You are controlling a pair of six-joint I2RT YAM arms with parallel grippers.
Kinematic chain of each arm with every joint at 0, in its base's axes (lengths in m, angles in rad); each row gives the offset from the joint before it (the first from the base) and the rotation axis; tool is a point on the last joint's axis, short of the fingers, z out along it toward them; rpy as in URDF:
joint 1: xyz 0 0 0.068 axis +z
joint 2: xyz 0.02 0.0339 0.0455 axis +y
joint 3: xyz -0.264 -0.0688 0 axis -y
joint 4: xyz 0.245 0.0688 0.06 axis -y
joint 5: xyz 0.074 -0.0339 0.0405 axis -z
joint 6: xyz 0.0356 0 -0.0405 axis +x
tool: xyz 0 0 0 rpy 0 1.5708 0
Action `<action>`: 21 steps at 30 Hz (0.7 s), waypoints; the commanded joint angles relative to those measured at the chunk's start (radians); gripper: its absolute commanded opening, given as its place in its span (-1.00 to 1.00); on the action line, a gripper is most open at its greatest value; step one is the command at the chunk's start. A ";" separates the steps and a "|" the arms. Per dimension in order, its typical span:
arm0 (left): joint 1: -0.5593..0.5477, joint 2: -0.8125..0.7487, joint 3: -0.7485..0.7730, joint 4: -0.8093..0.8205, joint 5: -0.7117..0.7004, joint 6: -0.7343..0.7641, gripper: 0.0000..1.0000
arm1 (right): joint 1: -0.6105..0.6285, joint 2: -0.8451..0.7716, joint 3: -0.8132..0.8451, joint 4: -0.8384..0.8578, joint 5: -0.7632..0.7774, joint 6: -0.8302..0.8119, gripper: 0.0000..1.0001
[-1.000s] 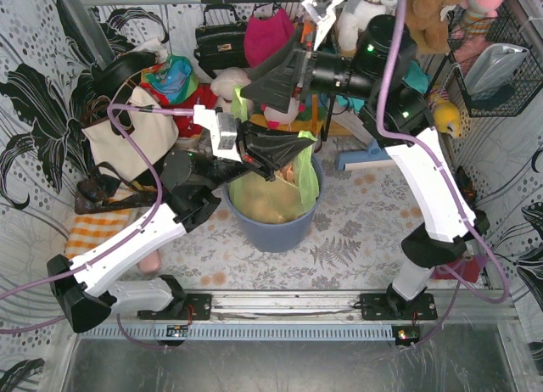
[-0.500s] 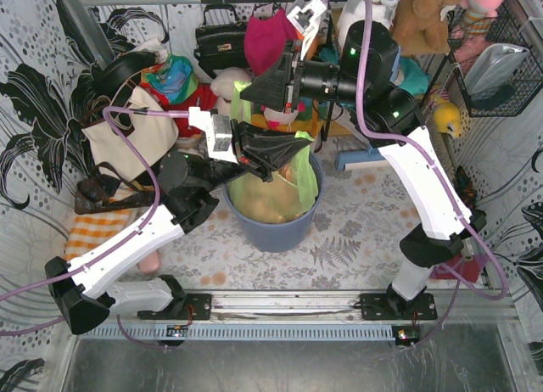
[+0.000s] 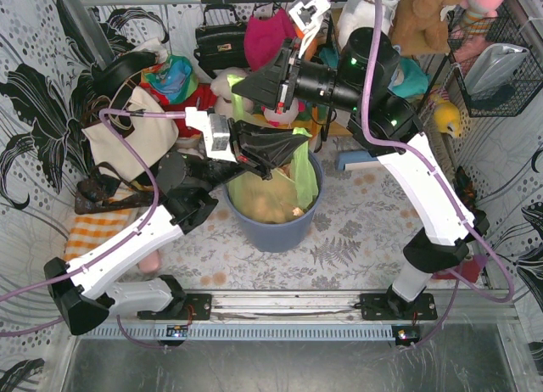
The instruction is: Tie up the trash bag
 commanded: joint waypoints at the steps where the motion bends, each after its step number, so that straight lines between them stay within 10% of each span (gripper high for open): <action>1: 0.005 -0.017 0.043 0.049 -0.049 0.045 -1.00 | 0.018 0.004 0.060 0.027 0.060 0.057 -1.00; 21: 0.007 -0.045 -0.019 0.087 -0.120 0.068 -1.00 | 0.050 -0.314 -0.371 0.039 0.480 0.070 -1.00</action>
